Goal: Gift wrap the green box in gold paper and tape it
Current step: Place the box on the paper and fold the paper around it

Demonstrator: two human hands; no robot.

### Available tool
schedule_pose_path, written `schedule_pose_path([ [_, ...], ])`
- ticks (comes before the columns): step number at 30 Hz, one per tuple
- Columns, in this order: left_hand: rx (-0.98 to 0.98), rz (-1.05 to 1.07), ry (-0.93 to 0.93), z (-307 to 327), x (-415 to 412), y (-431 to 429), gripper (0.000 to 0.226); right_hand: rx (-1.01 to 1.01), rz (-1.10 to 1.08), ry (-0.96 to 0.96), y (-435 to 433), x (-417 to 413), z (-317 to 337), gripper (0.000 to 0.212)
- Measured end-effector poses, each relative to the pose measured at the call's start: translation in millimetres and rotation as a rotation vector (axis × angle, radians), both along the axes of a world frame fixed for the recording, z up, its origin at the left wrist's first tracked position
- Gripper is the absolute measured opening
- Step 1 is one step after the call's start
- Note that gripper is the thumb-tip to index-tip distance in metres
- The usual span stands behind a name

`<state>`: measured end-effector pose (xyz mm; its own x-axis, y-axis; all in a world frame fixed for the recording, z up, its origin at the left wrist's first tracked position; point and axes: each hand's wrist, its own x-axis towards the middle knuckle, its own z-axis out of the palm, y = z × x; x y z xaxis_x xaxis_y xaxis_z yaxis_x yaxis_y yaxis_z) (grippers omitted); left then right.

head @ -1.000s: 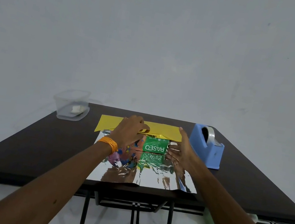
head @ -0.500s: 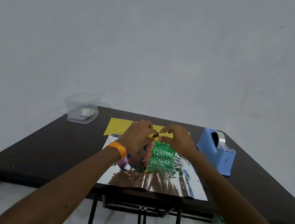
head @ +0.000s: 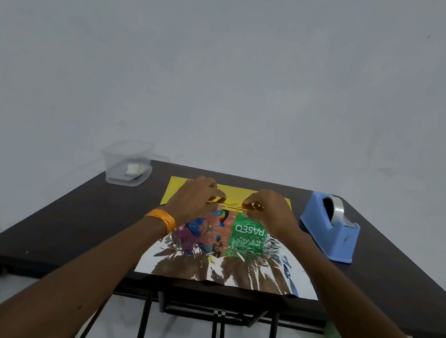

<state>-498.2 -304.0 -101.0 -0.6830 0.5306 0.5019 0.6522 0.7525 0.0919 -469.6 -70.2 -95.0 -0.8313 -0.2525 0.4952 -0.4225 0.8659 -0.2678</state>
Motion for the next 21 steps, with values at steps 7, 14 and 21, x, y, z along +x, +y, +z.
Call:
schedule_pose_path([
  [7,0.009,0.018,-0.053,3.9,1.4,3.0,0.037,0.01,-0.032,-0.001,-2.1,3.9,2.1,0.024],
  [14,0.019,0.038,-0.025,5.3,3.1,1.9,0.035,-0.015,-0.048,-0.01,-4.8,7.6,1.7,0.027],
  [21,-0.032,0.067,0.034,4.0,4.2,2.4,0.049,-0.025,-0.054,-0.003,-4.5,6.5,-1.7,0.026],
])
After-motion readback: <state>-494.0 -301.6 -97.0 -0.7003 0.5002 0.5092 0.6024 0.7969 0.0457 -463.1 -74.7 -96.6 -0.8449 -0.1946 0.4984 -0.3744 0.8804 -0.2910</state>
